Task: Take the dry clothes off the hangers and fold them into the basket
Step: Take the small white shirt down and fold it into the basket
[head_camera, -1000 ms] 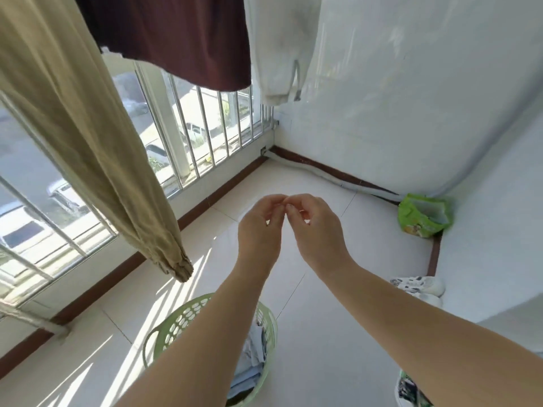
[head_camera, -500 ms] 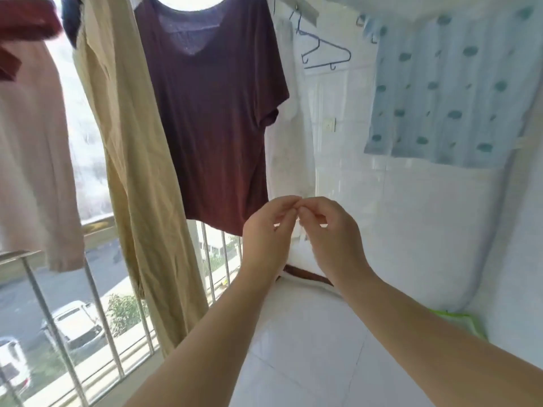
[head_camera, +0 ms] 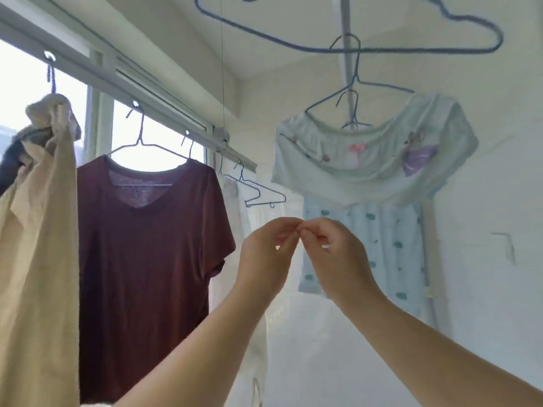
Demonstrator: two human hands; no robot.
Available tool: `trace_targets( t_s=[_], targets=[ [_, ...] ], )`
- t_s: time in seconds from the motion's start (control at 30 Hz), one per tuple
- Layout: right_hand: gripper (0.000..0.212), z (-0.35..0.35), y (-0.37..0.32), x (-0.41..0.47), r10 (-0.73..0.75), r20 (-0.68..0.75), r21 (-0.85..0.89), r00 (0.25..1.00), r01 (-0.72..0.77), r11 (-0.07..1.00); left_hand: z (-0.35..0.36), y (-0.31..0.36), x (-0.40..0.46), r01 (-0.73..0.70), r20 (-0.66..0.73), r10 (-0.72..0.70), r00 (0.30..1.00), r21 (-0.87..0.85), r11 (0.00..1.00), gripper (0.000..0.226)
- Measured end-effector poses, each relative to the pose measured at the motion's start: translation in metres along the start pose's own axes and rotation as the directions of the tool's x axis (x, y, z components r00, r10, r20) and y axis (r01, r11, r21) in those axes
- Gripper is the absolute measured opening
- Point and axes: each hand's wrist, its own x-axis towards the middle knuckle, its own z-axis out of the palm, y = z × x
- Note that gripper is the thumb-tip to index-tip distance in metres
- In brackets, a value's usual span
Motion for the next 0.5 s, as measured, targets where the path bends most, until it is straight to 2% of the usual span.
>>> trace_targets(
  t_s=[0.13, 0.23, 0.3, 0.4, 0.5],
  targets=[
    [0.015, -0.020, -0.008, 0.053, -0.116, -0.033, -0.108, 0.993, 0.112, 0.988, 0.011, 0.019, 0.050, -0.104, -0.020, 0.104, 0.994, 0.002, 0.995, 0.033],
    [0.020, -0.035, -0.015, 0.096, -0.257, -0.040, -0.298, 0.966, 0.234, 0.926, 0.018, 0.036, 0.092, -0.229, -0.055, 0.237, 0.970, 0.130, 0.965, 0.025],
    [0.024, -0.044, -0.020, 0.122, -0.359, 0.012, -0.485, 0.933, 0.319, 0.814, 0.021, 0.043, 0.119, -0.270, -0.114, 0.304, 0.946, 0.242, 0.932, 0.025],
    [0.028, -0.057, -0.025, 0.159, -0.505, 0.118, -0.739, 0.855, 0.415, 0.531, 0.026, 0.049, 0.156, -0.267, -0.181, 0.362, 0.914, 0.402, 0.876, 0.033],
    [0.036, -0.062, -0.034, 0.194, -0.552, 0.178, -0.837, 0.815, 0.420, 0.351, 0.028, 0.052, 0.189, -0.241, -0.107, 0.351, 0.930, 0.542, 0.805, 0.052]
  ],
)
